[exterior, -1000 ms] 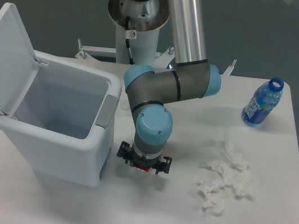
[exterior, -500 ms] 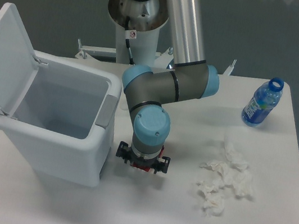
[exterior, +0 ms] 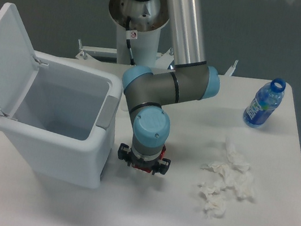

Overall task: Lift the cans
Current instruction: 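Carry the held red can toward the white tissue pile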

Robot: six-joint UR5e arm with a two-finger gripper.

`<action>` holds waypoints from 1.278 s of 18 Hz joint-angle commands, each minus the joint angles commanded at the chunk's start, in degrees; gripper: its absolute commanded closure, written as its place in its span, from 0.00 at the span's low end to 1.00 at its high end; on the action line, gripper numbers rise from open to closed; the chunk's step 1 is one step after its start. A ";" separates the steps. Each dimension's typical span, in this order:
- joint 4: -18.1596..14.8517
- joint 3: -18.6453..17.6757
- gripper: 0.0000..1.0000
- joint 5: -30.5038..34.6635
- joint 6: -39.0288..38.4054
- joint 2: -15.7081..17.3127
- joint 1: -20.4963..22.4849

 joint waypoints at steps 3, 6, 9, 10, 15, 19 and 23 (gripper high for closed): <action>-0.09 0.44 0.39 0.18 0.18 0.09 0.00; -0.18 0.70 0.41 1.58 3.76 0.61 0.00; -0.18 1.23 0.41 1.93 6.76 1.93 0.35; -0.18 1.75 0.41 1.85 7.38 2.54 0.53; -0.18 5.71 0.41 2.63 18.25 5.53 1.32; -0.96 5.80 0.42 4.48 29.51 10.36 4.74; -0.97 5.89 0.43 3.87 34.01 11.68 5.89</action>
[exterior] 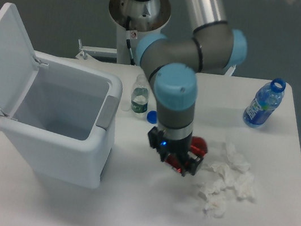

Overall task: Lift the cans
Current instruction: 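Carry the held red can toward the white tissue pile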

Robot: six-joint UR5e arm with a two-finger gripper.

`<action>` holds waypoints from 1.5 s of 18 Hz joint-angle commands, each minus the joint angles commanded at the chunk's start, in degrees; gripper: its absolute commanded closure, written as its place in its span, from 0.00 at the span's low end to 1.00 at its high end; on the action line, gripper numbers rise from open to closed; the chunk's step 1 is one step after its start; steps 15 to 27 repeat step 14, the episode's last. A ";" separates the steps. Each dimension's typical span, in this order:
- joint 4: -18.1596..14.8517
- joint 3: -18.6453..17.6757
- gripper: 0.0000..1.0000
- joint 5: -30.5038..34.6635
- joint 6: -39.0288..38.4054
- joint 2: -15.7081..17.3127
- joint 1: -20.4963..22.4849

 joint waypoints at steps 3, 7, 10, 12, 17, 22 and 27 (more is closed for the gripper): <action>0.00 -0.70 0.43 -1.75 -0.09 1.32 0.09; 0.00 -1.05 0.43 -2.11 -0.09 1.94 0.70; -0.09 -1.05 0.43 -2.11 -0.18 2.20 0.79; -0.09 -1.05 0.43 -2.11 -0.17 2.47 1.05; -0.09 -1.75 0.43 -2.11 -0.09 2.82 1.14; -0.09 -1.75 0.43 -2.11 -0.09 2.82 1.14; -0.09 -1.75 0.43 -2.11 -0.09 2.82 1.14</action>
